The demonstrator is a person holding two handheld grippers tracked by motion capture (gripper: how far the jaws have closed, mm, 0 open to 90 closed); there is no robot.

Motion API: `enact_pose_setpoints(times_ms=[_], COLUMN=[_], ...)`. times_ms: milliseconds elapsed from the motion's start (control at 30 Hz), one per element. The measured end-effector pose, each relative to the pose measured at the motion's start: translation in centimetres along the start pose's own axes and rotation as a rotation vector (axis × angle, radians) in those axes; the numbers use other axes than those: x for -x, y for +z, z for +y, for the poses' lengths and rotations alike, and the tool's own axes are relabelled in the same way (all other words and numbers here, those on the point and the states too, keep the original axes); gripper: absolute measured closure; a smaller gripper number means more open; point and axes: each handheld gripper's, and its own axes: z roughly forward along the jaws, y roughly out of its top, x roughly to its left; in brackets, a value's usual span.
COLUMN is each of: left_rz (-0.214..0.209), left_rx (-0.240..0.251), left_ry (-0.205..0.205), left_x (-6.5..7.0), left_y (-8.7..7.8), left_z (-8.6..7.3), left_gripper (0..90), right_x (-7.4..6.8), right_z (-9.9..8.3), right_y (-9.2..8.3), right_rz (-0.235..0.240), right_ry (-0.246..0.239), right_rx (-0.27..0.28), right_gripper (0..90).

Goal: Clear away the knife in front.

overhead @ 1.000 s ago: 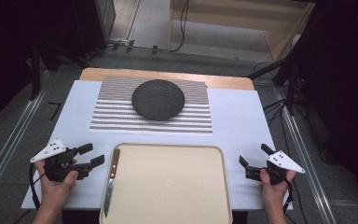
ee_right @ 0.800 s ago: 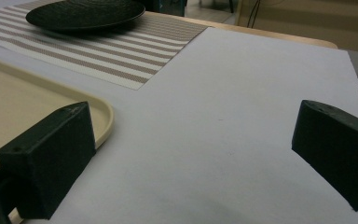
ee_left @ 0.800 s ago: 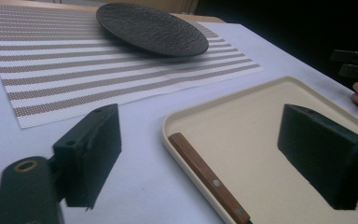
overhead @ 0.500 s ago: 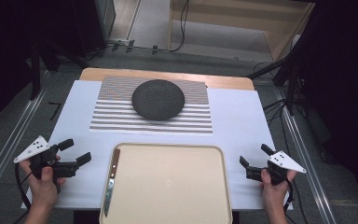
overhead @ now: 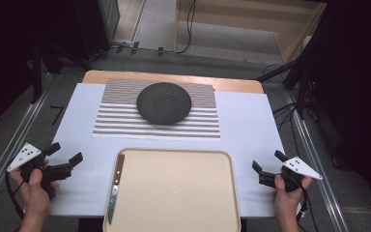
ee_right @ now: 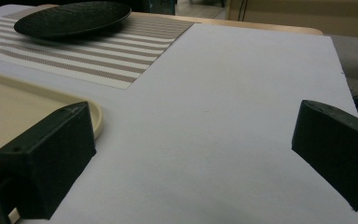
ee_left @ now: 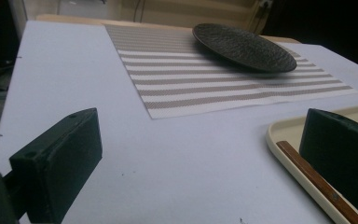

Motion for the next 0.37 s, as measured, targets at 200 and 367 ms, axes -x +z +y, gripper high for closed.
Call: enact_pose_setpoints(times_ms=[200,367], left_rz=[-0.016,-0.005], left_rx=[0.005,-0.006], left_ry=[-0.034,-0.008], left_x=[0.71,0.97], left_y=[0.19,0.16], left_z=[-0.63,-0.71], left_gripper=[0.0,0.0], right_x=[0.1,-0.05], right_z=[0.0,0.07], right_y=[0.02,0.45], right_rz=[-0.004,-0.003], right_ry=[0.004,0.004], right_rx=[-0.002,-0.031], right_gripper=[0.0,0.0])
